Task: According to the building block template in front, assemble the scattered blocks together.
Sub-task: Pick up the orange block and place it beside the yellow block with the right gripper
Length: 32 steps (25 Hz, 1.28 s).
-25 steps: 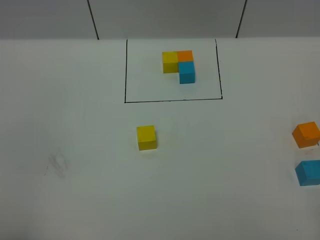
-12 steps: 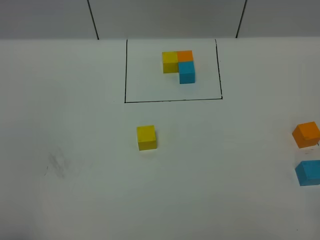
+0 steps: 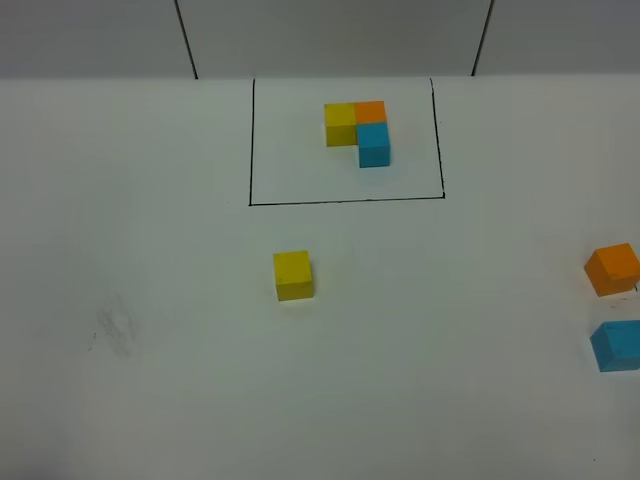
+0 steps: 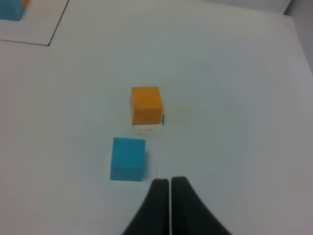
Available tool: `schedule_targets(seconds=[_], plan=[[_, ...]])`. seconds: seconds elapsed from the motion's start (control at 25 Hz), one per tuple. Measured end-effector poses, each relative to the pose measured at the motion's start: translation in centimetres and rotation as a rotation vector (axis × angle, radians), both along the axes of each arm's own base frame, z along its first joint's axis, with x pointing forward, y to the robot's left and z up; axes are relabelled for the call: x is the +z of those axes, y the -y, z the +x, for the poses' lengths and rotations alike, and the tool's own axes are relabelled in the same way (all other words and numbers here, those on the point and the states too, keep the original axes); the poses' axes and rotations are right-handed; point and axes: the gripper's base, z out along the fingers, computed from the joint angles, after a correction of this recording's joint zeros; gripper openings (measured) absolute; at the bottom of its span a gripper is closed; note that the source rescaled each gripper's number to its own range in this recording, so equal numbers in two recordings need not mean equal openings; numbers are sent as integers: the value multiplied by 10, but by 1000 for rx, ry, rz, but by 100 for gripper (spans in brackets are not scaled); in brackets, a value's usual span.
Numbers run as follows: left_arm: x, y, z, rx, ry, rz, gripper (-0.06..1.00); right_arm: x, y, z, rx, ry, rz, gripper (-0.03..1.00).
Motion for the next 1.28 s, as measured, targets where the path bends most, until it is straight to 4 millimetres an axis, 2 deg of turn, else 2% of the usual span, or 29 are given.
schedule_targets(seconds=[0.84,0.92,1.0,1.08,1.28], plan=[[0,0,0,0,0,0,0,0,0,0,-4,0,5,1],[0,0,0,0,0,0,0,0,0,0,-4,0,5,3],[0,0,0,0,0,0,0,0,0,0,3,0,-8,10],[0,0,0,0,0,0,0,0,0,0,10,-1,-22,23],[0,0,0,0,0,0,0,0,0,0,17,-2,-35,73]])
